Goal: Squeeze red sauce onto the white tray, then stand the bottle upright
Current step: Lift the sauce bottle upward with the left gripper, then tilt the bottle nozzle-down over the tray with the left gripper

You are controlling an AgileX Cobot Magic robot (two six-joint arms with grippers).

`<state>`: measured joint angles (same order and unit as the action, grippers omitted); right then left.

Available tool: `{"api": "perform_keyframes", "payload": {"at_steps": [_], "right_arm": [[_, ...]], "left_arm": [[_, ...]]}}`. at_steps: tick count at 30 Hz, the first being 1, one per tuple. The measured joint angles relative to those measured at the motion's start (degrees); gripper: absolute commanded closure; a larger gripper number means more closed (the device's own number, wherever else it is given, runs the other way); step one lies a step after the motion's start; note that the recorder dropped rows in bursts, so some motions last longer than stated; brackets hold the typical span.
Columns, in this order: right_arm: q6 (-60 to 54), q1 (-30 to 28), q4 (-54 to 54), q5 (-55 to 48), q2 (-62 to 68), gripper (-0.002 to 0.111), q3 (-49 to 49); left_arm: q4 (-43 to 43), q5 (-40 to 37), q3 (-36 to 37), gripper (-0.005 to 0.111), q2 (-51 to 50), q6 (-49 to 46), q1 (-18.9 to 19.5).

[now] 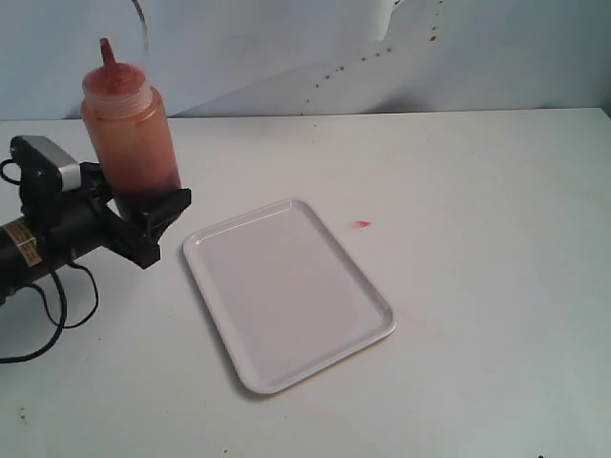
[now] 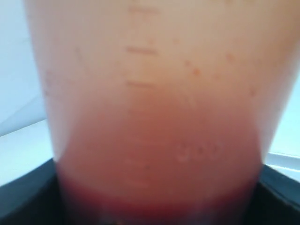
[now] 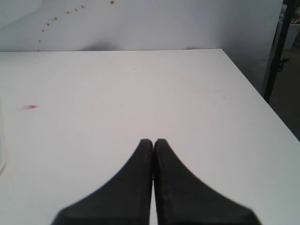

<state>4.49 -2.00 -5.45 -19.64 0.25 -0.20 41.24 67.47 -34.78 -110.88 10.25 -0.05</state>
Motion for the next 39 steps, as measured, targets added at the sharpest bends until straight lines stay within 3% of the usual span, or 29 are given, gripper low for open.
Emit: {"api": "perform_keyframes", "payload": {"at_steps": [5, 16, 20, 28, 34, 39], "right_arm": [[0.0, 0.0, 0.0, 0.0, 0.0, 0.108, 0.0], [0.0, 0.0, 0.0, 0.0, 0.0, 0.108, 0.0], [0.0, 0.0, 0.0, 0.0, 0.0, 0.108, 0.0], [0.0, 0.0, 0.0, 0.0, 0.0, 0.108, 0.0], [0.0, 0.0, 0.0, 0.0, 0.0, 0.108, 0.0], [0.0, 0.0, 0.0, 0.0, 0.0, 0.108, 0.0]], "left_arm": [[-19.58, -1.24, 6.82, 0.107, 1.07, -6.71, 0.0], [-19.9, -1.08, 6.96, 0.107, 1.07, -23.15, -1.12], [-29.01, -3.11, 6.96, 0.107, 1.07, -34.38, -6.2], [-58.21, -1.63, 6.96, 0.107, 1.07, -59.6, -20.39], [-67.48, -0.08, 6.96, 0.107, -0.64, -77.22, -25.2], [-70.57, -0.28, 5.51, 0.107, -4.1, -88.57, -26.84]]}}
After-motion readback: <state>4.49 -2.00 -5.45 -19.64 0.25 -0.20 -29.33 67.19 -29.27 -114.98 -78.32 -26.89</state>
